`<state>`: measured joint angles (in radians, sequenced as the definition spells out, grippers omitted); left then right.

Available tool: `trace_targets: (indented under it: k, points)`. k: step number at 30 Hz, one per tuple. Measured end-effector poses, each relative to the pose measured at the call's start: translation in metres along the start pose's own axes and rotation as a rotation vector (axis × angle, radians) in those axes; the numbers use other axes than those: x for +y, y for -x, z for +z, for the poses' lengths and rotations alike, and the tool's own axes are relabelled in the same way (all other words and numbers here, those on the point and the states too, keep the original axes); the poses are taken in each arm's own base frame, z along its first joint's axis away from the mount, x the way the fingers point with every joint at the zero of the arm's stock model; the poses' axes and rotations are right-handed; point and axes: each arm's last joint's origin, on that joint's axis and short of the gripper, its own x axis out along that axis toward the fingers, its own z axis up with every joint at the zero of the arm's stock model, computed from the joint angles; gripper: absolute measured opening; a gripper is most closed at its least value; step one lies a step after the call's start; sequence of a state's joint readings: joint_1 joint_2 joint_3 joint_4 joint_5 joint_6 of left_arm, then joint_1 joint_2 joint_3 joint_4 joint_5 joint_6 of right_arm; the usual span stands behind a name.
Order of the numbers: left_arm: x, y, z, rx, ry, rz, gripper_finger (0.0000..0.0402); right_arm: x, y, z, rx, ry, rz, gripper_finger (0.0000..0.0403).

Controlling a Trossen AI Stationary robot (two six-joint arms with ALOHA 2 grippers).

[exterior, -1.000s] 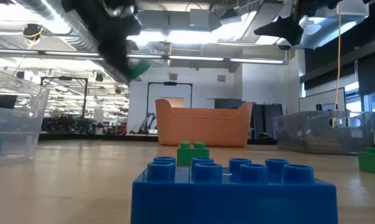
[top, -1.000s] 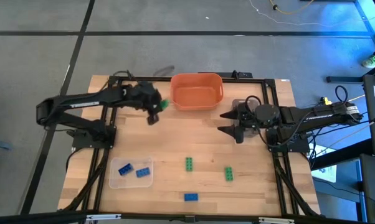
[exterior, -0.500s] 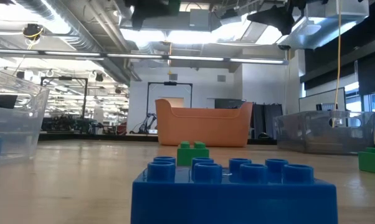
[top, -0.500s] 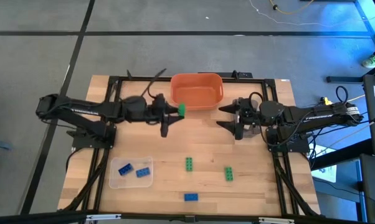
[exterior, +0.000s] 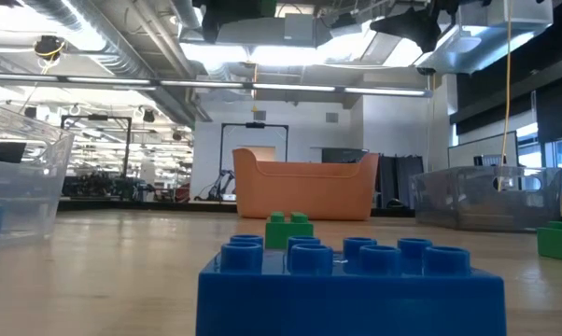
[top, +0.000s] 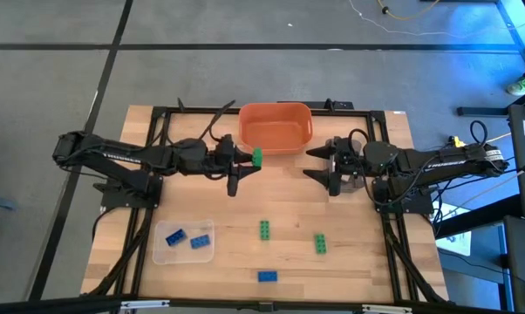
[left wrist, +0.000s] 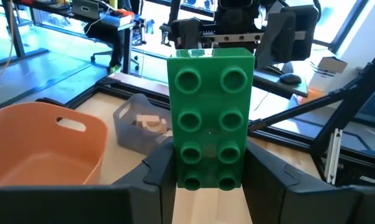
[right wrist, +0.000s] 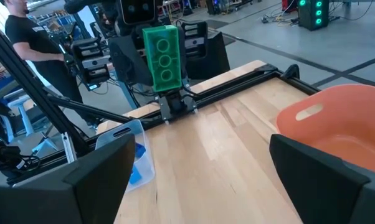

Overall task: Sort & place blocks by color
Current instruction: Put the top left green 8 stud game piece into the orange bin

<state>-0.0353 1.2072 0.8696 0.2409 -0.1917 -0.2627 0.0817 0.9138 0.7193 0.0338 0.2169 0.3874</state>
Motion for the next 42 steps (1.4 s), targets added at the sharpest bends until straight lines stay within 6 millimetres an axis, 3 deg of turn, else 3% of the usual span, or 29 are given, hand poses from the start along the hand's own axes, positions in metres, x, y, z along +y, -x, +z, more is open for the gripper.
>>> trace_targets:
  k: [18, 22, 26, 33, 37, 42]
  points:
    - [0.002, 0.0, 0.001, 0.0, -0.002, -0.001, 0.0128, 0.0, 0.0, 0.0, 0.0, 0.004, -0.001, 0.0371]
    - [0.016, -0.002, 0.008, 0.002, 0.013, 0.056, 0.0128, 0.0, 0.0, 0.0, 0.001, 0.004, -0.001, 0.0371]
    - [0.043, -0.011, 0.026, 0.042, 0.023, 0.119, 0.0128, 0.0, 0.0, 0.0, 0.002, 0.004, -0.003, 0.0371]
    - [0.104, -0.063, 0.035, 0.261, -0.015, 0.219, 0.0128, -0.001, 0.0, -0.001, 0.009, -0.014, -0.007, 0.0371]
    - [0.138, -0.099, 0.017, 0.455, 0.003, 0.292, 0.0128, -0.001, 0.0, -0.001, 0.01, -0.023, -0.007, 0.0371]
    - [0.164, -0.132, -0.022, 0.61, 0.033, 0.348, 0.0128, -0.001, 0.0, -0.001, 0.012, -0.023, -0.007, 0.0371]
